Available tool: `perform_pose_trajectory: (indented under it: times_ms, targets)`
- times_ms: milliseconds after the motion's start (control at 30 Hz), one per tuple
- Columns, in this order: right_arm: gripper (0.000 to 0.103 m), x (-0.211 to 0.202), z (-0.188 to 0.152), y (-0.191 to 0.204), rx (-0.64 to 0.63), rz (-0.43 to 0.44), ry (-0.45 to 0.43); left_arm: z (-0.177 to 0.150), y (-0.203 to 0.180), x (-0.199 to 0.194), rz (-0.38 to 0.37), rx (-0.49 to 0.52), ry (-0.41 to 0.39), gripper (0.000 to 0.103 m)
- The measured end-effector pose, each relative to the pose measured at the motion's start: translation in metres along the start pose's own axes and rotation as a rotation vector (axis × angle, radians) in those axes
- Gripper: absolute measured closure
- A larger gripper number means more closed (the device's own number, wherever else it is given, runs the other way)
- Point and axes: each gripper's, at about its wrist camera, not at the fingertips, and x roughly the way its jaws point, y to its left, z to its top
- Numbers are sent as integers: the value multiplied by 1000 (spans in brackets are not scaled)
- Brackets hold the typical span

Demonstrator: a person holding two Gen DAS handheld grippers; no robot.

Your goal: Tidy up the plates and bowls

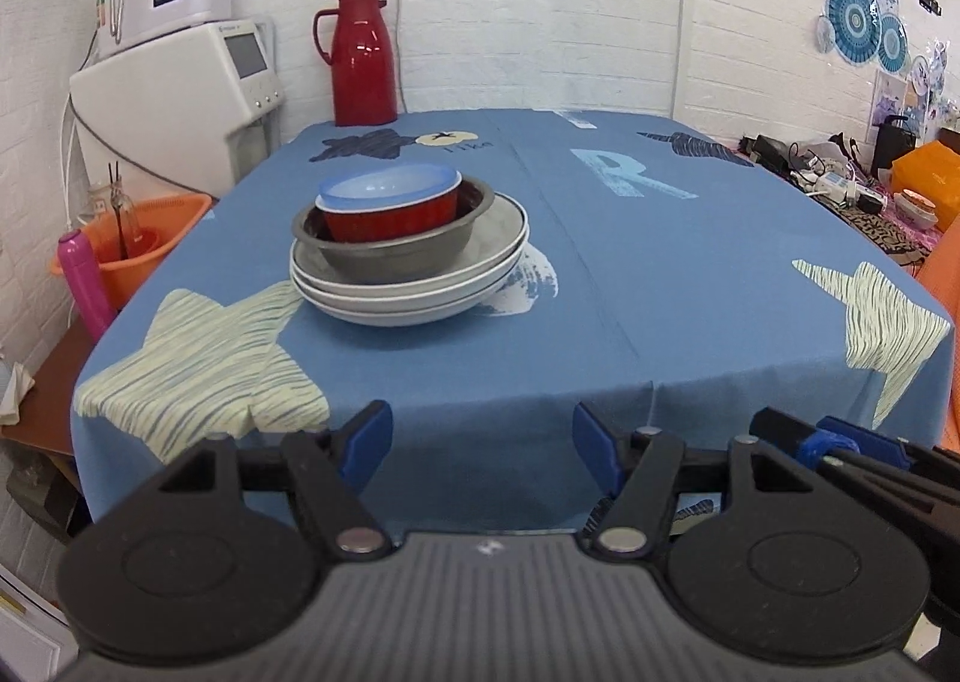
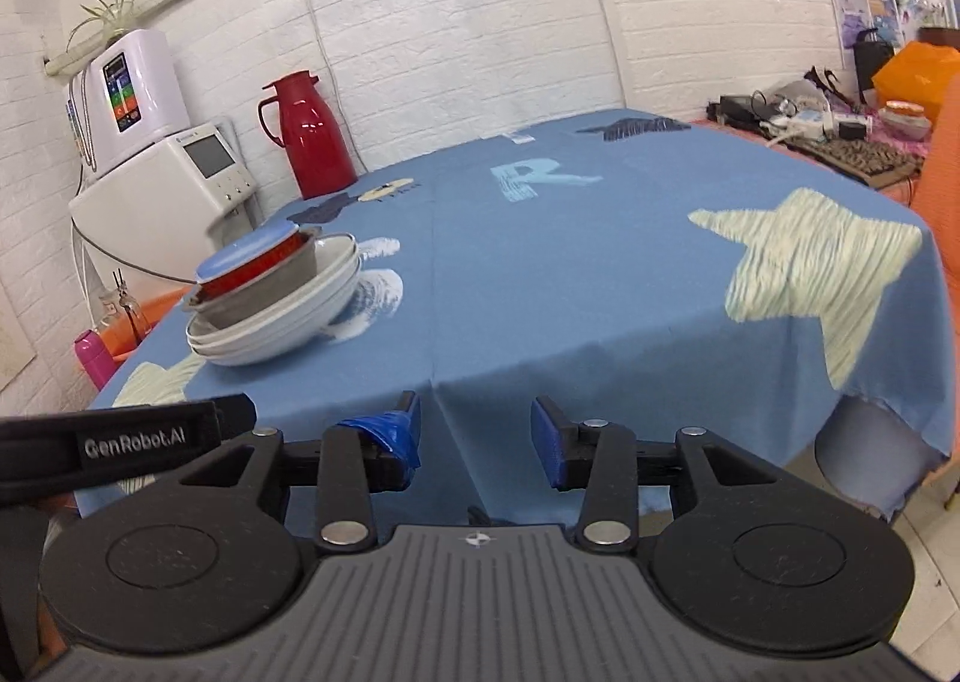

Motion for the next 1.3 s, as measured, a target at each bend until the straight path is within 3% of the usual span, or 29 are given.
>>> perform_pose_trajectory:
  times_ms: [867, 1300]
  targets:
    - [75, 4, -12, 6, -12, 67, 66, -7, -7, 4, 42, 33, 8, 38]
    - [74, 0, -10, 17, -47, 29, 67, -10, -5, 4, 64, 33, 8, 37]
